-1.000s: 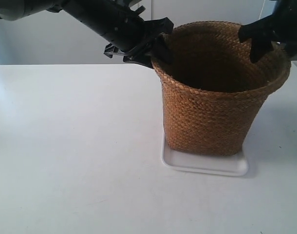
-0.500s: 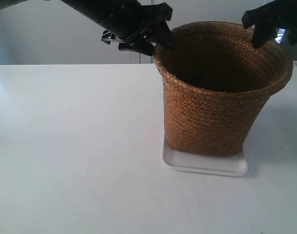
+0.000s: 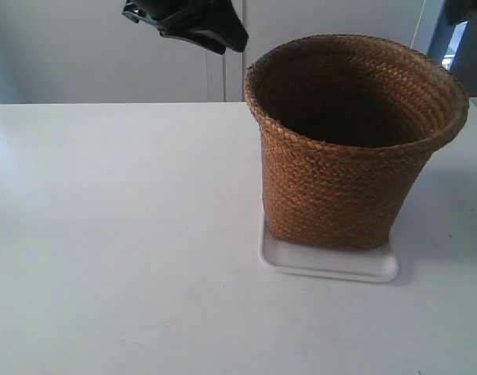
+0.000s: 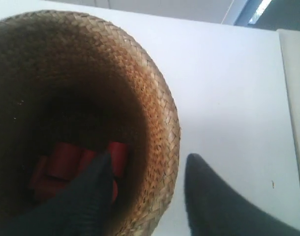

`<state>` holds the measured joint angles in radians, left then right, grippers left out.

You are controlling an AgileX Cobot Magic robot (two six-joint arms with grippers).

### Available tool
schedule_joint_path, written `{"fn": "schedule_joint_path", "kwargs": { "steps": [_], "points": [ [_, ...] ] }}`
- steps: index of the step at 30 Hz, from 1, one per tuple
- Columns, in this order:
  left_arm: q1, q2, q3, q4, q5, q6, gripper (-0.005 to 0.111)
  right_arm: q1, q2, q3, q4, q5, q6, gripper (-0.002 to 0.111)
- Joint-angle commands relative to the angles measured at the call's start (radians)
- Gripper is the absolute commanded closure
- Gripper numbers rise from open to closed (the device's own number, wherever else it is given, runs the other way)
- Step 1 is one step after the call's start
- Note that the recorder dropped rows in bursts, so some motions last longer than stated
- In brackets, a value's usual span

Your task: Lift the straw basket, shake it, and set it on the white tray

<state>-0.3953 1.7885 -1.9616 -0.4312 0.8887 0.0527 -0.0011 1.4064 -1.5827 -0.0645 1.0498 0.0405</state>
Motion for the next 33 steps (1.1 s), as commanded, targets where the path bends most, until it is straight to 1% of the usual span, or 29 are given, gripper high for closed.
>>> {"fn": "schedule_joint_path", "kwargs": {
  "steps": [1,2,3,6,8,11,14,19,20,22,26,29,33],
  "points": [
    [-0.005,-0.084,-0.006,0.057,0.086,-0.004,0.106,-0.01,-0.123,0.001,0.081,-0.033,-0.003,0.099],
    [-0.005,-0.106,-0.006,0.067,0.099,0.0,0.106,-0.008,-0.149,0.001,0.103,-0.043,-0.018,0.107],
    [-0.005,-0.126,-0.006,0.078,0.108,0.013,0.107,-0.008,-0.181,0.003,0.137,-0.05,-0.041,0.108],
    [-0.014,-0.223,0.019,0.081,0.111,0.065,0.107,-0.006,-0.272,0.011,0.232,-0.05,-0.108,0.108],
    [-0.016,-0.305,0.057,0.078,0.096,0.1,0.107,-0.006,-0.334,0.042,0.235,-0.063,-0.118,0.108],
    [-0.016,-0.433,0.155,0.08,0.061,0.131,0.107,-0.006,-0.438,0.125,0.225,-0.092,-0.12,0.108],
    [-0.016,-0.577,0.316,0.08,-0.002,0.131,0.107,-0.006,-0.568,0.23,0.23,-0.123,-0.126,0.108],
    [-0.016,-0.853,0.629,0.054,-0.182,0.131,0.107,-0.006,-0.787,0.431,0.253,-0.178,-0.146,0.108],
    [-0.016,-0.91,0.71,0.054,-0.22,0.131,0.107,-0.006,-0.83,0.468,0.253,-0.186,-0.148,0.108],
    [-0.016,-1.016,0.826,0.057,-0.243,0.131,0.107,-0.006,-0.902,0.532,0.253,-0.2,-0.154,0.108],
    [-0.016,-1.204,1.036,0.046,-0.241,0.131,0.107,-0.006,-1.043,0.664,0.257,-0.214,-0.175,0.108],
    [-0.016,-1.323,1.148,0.052,-0.234,0.131,0.107,-0.006,-1.119,0.751,0.255,-0.171,-0.171,0.108],
    [-0.016,-1.415,1.206,0.062,-0.223,0.127,0.107,-0.006,-1.172,0.818,0.255,-0.108,-0.169,0.108]
  ]
}}
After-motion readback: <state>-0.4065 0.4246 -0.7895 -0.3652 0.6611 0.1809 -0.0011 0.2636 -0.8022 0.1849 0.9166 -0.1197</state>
